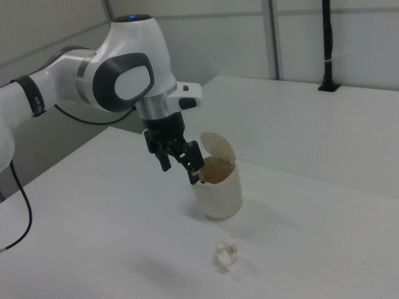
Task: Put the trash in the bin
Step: 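Move the open gripper down toward the crumpled white paper ball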
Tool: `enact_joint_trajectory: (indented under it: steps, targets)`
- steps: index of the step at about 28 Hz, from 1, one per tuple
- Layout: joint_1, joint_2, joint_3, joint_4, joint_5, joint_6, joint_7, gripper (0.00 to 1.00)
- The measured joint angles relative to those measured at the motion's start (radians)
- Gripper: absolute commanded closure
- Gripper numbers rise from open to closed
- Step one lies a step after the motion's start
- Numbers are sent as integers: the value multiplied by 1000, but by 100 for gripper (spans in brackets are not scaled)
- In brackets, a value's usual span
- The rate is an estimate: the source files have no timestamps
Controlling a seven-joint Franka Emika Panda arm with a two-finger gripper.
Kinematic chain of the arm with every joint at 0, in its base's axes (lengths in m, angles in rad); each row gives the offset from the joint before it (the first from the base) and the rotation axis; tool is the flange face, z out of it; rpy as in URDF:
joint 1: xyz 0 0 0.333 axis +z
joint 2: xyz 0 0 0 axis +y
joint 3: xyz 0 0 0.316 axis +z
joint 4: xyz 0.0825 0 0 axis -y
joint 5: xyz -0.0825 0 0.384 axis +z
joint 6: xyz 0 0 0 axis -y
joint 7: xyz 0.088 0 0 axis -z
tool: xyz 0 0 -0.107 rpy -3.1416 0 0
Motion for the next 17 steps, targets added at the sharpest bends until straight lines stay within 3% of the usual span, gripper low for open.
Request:
enact_joint_trajectory:
  steps: [17]
  targets:
    - [-31, 49, -1, -58, 0, 0, -2, 0]
